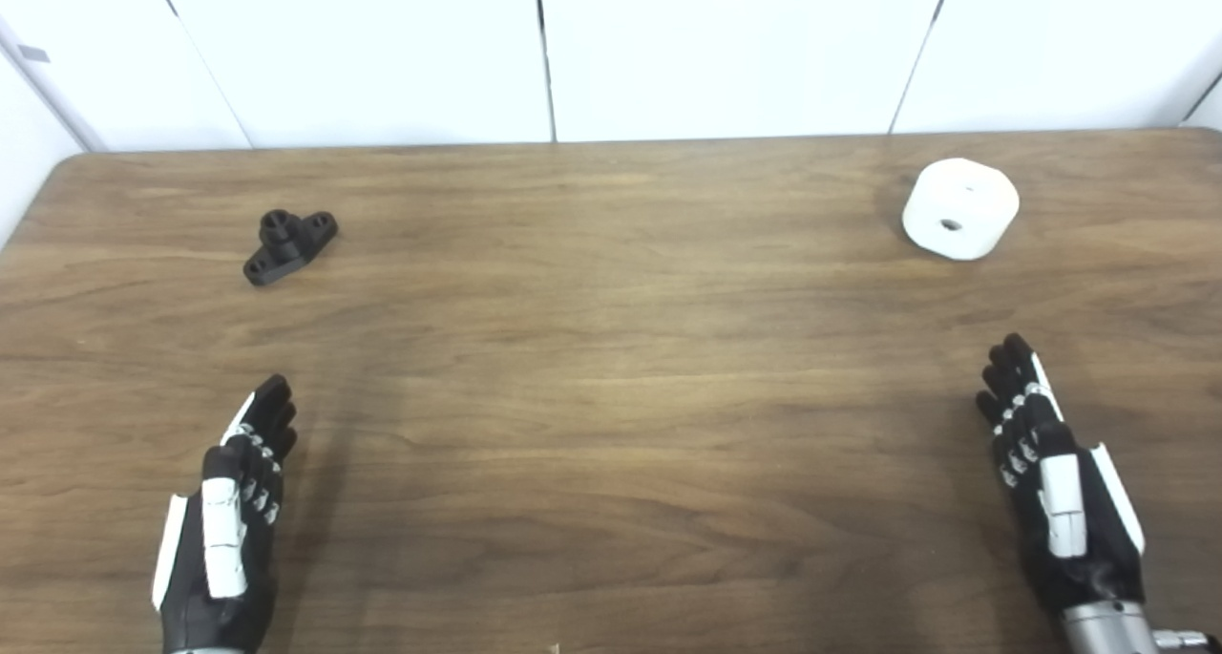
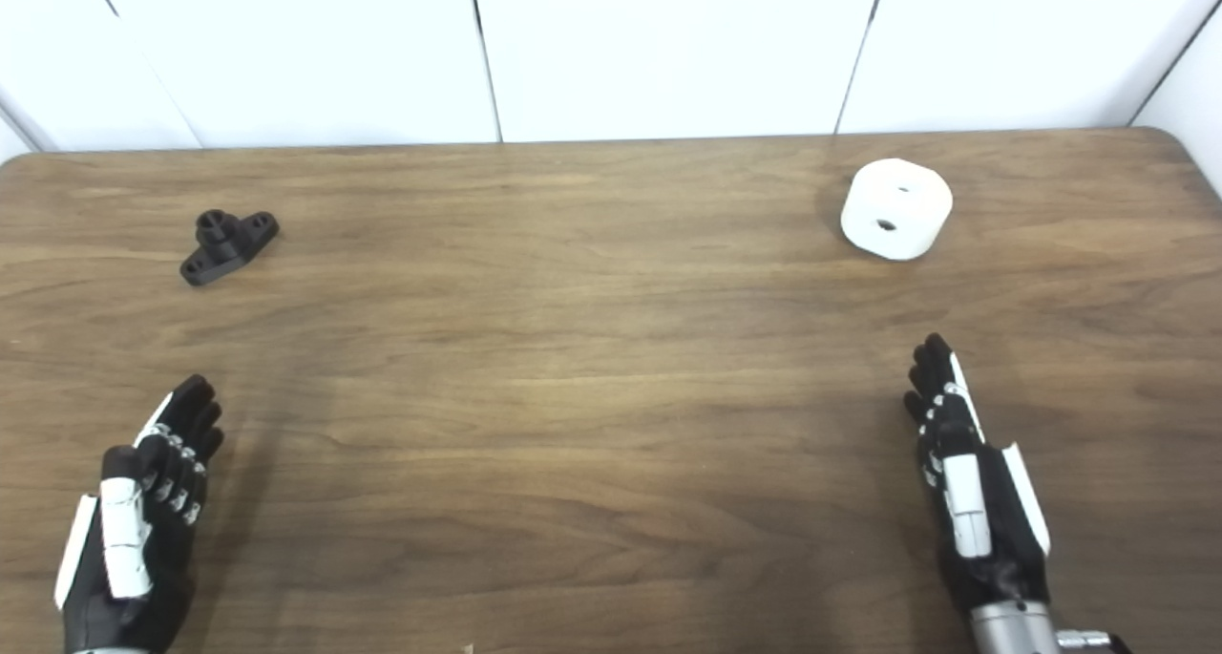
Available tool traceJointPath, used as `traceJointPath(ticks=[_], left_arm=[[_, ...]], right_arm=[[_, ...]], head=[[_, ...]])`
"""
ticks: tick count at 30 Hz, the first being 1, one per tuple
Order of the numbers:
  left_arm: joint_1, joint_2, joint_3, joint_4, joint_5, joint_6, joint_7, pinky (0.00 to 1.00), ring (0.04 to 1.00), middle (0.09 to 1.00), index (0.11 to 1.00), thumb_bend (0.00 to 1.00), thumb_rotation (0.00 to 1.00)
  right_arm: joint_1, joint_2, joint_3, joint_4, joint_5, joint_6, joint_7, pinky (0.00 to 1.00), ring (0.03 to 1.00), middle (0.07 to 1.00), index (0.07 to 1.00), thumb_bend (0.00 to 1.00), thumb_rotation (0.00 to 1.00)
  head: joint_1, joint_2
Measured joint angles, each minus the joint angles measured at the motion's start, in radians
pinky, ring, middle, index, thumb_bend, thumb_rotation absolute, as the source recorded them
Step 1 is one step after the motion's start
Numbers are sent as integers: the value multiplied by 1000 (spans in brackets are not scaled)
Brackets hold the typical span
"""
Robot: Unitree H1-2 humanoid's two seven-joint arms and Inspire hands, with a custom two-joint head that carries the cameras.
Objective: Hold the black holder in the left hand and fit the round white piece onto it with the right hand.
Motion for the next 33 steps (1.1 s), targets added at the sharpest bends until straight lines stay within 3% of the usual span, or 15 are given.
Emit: traceJointPath(ticks=[9,16,21,24,29,33], left_arm=[[0,2,0,0,-3,-11,-2,997,974,960,921,620,1000],[6,1,-2,0,2,-13,-1,1000,977,955,914,631,1000],[22,-11,-16,0,33,-21,2,959,966,946,907,640,1000],[28,-13,-21,0,38,-34,7,950,960,945,908,641,1000],[33,-18,-39,17,63,-79,13,936,953,936,898,613,1000],[36,-19,-57,17,74,-83,21,941,956,939,897,630,1000]], right_arm=[[1,0,0,0,-6,-1,0,1000,1000,1000,1000,670,1000],[3,-2,0,1,3,-5,1,1000,1000,1000,1000,650,1000],[4,-26,0,30,19,-50,20,1000,1000,1000,1000,630,1000],[6,-34,-1,36,33,-57,22,1000,1000,1000,1000,646,1000],[7,-36,0,43,47,-66,23,1000,1000,1000,1000,655,1000],[6,-36,-1,69,46,-116,27,1000,1000,1000,1000,660,1000]], head=[[-2,0],[60,-15],[172,-75],[193,-94],[262,-156],[281,-175]])
